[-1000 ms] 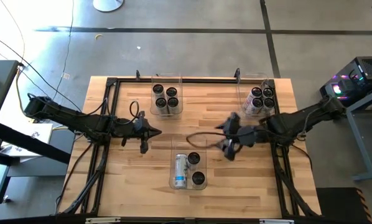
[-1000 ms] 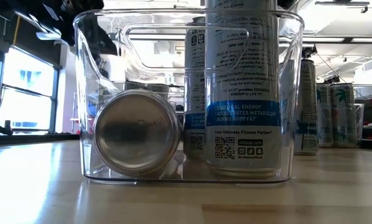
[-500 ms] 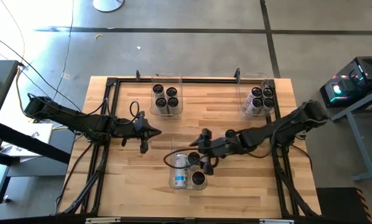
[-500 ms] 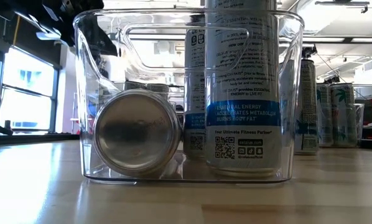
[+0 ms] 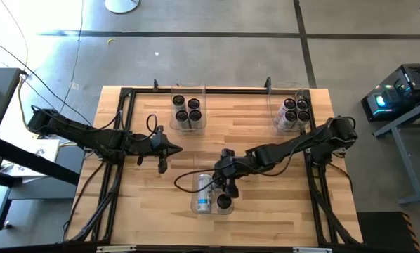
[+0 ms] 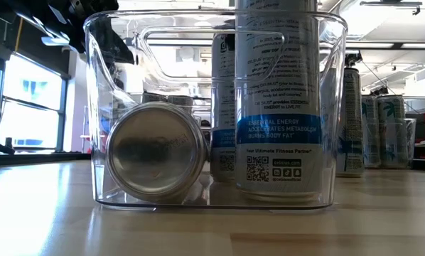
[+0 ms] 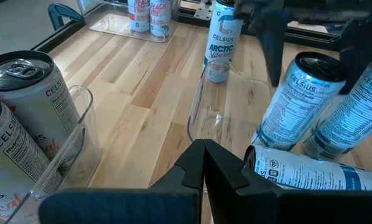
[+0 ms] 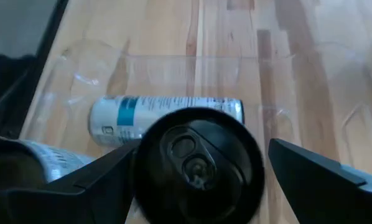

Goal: Sort soda cans
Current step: Remove the white/blue soda can from the transparent bin

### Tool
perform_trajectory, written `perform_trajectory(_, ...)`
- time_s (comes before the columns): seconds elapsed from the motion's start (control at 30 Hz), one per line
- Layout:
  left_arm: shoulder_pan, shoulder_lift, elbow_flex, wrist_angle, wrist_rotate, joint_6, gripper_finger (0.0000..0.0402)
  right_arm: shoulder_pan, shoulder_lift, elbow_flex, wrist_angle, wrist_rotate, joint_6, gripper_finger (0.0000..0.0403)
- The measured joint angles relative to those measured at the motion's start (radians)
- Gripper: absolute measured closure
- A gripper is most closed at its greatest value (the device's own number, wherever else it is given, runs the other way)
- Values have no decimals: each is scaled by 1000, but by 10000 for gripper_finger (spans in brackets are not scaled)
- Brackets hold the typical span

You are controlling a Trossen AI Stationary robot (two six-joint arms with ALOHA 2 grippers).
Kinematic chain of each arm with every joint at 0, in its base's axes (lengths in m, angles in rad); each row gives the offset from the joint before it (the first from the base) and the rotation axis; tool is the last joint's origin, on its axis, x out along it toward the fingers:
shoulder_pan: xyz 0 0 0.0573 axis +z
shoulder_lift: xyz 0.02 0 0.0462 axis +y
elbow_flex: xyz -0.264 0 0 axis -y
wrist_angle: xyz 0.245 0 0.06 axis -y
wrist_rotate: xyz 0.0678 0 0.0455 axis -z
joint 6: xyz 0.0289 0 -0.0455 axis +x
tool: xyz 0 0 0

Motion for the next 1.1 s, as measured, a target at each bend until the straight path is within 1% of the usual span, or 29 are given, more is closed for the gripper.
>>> perform_trajectory(0.27, 0, 0, 0, -1, 0, 0, 401, -5, 16, 9, -47, 2, 5, 62)
perform_trajectory(0.33, 0, 0, 0, -4, 0, 0, 401, -5, 16, 9, -36, 7, 4, 71)
perform_trajectory(0.4, 0, 0, 0, -3, 0, 0, 401, -5, 16, 9, -27, 11, 5, 92)
perform_trajectory(0.53, 0, 0, 0, -3, 0, 0, 401, -5, 14, 9, -18, 13, 9, 159)
perform_trajectory(0.6, 0, 0, 0, -4, 0, 0, 401, -5, 0, 9, -33, 14, 22, 163)
perform_trajectory(0.67, 0, 0, 0, -3, 0, -1, 401, 4, -26, 24, -82, 25, 26, 163)
perform_trajectory(0.83, 0, 0, 0, 0, 0, -1, 401, 51, -134, 101, -188, 156, 18, 163)
perform_trajectory(0.9, -1, 0, 0, -1, 0, -1, 401, 78, -179, 127, -260, 181, 31, 163)
perform_trajectory(1.0, -2, 0, 0, -2, 0, -1, 401, 137, -241, 144, -342, 200, 78, 163)
perform_trajectory(1.1, -2, 0, 0, -2, 0, -1, 401, 212, -305, 137, -422, 245, 190, 163)
